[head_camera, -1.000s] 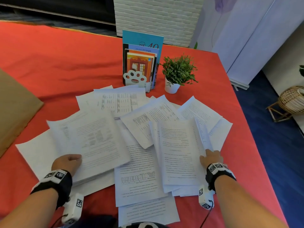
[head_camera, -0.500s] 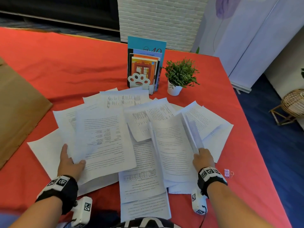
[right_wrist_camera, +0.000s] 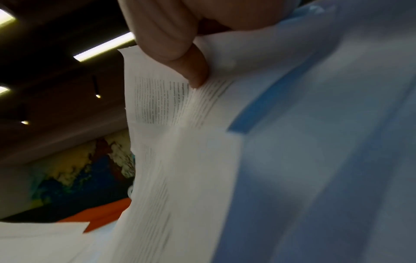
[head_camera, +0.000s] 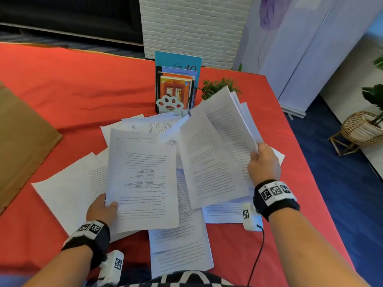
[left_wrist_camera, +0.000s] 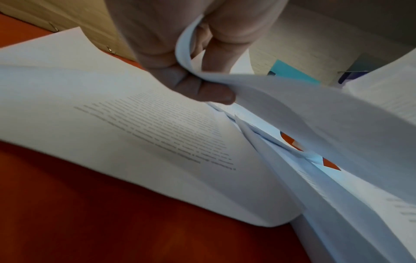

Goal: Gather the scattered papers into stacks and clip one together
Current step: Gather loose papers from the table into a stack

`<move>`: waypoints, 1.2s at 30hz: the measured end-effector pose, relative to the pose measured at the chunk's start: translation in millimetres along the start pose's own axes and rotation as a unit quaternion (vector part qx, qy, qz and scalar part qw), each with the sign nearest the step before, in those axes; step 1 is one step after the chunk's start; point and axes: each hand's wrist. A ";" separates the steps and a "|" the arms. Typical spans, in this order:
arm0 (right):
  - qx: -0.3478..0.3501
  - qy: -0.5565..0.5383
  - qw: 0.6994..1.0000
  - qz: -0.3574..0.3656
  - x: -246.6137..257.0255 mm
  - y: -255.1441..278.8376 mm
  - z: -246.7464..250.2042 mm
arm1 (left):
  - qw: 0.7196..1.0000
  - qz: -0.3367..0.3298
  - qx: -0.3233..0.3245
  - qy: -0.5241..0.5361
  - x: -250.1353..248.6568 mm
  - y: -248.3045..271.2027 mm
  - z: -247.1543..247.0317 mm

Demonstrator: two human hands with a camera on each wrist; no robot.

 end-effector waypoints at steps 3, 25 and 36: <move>-0.044 -0.022 0.998 0.032 17.6 -11.4 14.7 | 1.000 0.003 -0.025 0.003 -0.5 -2.4 5.3; -0.034 -0.026 0.995 0.091 64.2 -30.6 8.2 | 1.000 -0.003 -0.004 0.008 -9.0 -3.5 5.1; -0.098 -0.010 0.981 0.165 64.4 -34.6 4.4 | 0.992 0.002 0.113 -0.052 -1.9 11.7 -23.7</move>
Point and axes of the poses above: each hand's wrist, its own y-axis away from the middle knuckle, its own z-axis out of the back of the hand, x = y × z, and after that the axes turned 2 degrees about -y, right-handed
